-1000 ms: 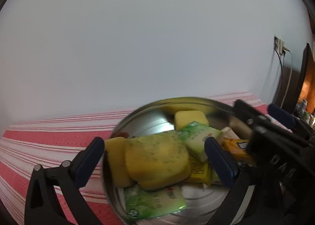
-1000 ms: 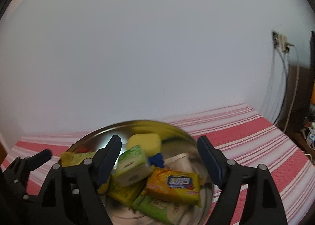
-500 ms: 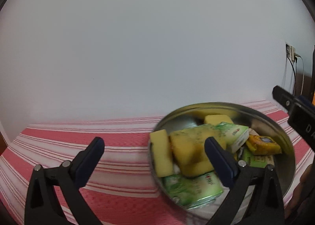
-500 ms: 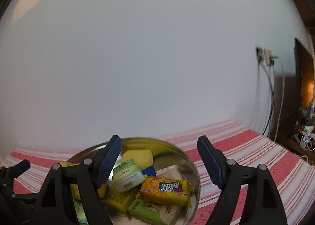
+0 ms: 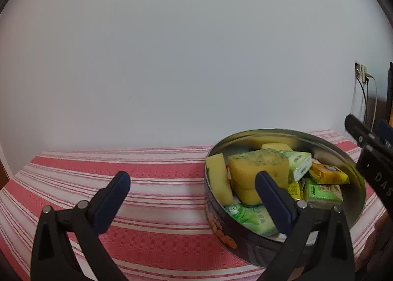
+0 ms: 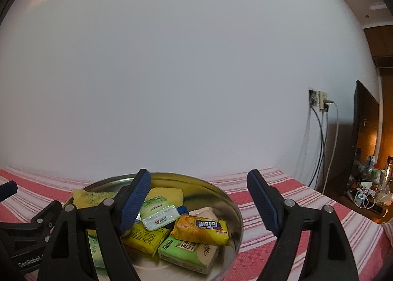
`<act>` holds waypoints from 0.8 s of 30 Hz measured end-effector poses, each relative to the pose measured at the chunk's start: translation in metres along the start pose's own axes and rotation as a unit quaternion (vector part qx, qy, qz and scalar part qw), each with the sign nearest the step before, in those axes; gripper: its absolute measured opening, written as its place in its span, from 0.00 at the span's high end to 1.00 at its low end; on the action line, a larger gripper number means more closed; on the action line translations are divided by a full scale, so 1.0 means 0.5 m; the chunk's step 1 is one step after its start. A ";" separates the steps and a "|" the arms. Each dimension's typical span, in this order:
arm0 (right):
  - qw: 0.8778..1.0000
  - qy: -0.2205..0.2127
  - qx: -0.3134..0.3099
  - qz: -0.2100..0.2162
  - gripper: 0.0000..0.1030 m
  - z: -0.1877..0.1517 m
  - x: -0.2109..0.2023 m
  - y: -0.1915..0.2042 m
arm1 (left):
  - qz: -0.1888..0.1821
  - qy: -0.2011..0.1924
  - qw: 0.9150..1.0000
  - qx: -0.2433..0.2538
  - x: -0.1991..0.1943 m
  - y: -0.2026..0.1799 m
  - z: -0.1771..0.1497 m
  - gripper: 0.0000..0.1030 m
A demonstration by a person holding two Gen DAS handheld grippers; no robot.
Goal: Organize objects
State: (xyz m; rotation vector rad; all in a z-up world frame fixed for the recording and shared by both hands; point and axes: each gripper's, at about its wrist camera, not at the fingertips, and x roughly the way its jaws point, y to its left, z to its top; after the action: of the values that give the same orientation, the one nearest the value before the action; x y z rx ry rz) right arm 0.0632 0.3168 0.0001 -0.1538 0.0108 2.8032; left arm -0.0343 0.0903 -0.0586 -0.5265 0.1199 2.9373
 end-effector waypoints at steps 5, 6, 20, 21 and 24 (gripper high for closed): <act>1.000 -0.017 0.026 -0.002 0.20 0.003 -0.035 -0.016 | -0.008 -0.010 1.000 0.013 -0.018 -0.011 -0.003 0.00; 0.999 -0.018 0.027 -0.002 0.19 0.004 -0.040 -0.015 | -0.011 -0.010 1.000 0.014 -0.021 -0.011 -0.004 0.00; 0.998 -0.051 0.035 -0.023 0.01 0.007 -0.087 0.005 | -0.021 -0.010 1.000 -0.001 -0.036 -0.004 -0.012 0.00; 0.998 -0.050 0.037 -0.026 0.01 0.007 -0.088 0.006 | -0.021 -0.012 1.000 0.000 -0.037 -0.005 -0.012 0.00; 0.997 -0.052 0.039 -0.035 0.01 0.009 -0.093 0.012 | -0.023 -0.015 1.000 -0.002 -0.041 -0.001 -0.013 0.00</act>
State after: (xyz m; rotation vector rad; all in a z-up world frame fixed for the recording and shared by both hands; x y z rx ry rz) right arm 0.1043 0.2962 0.0093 0.0113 0.0894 2.7320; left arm -0.0129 0.0875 -0.0578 -0.4799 0.0963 2.9001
